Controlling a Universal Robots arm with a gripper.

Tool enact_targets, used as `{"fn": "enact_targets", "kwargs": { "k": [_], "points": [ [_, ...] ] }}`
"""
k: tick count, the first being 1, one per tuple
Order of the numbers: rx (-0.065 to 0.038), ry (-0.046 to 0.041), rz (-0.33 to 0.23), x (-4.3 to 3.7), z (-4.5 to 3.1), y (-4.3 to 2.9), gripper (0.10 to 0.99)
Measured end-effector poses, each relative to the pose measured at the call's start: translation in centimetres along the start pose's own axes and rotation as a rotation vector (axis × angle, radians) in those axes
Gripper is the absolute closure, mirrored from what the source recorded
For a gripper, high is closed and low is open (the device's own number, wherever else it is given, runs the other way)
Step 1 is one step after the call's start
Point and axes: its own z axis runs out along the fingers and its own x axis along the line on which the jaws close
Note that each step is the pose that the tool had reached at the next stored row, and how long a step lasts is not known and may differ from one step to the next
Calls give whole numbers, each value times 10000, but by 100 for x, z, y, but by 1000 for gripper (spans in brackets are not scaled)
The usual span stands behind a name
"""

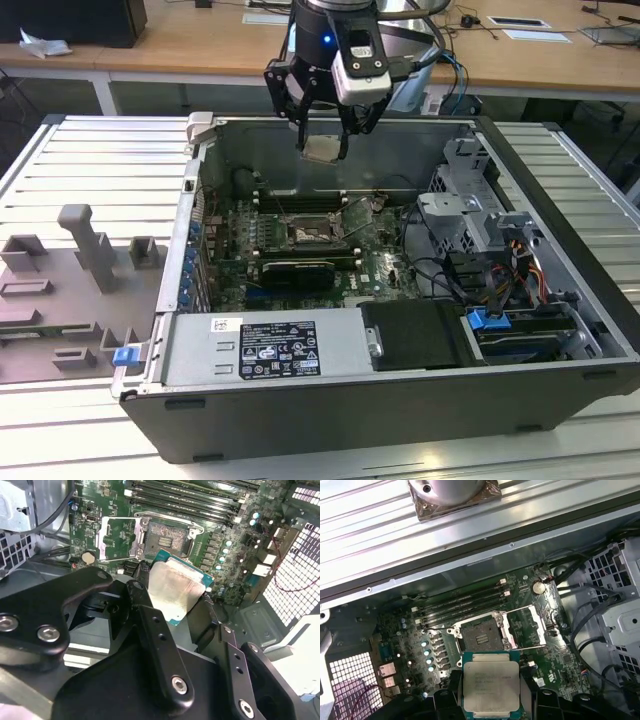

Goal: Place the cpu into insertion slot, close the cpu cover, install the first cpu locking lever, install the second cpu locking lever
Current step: 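Place the cpu into insertion slot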

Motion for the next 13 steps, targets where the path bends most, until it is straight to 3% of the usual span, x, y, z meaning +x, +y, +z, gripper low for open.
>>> {"fn": "enact_targets", "kwargs": {
  "k": [13],
  "points": [
    [-13, -56, 622, 1, 9, -1, 545]
  ]
}}
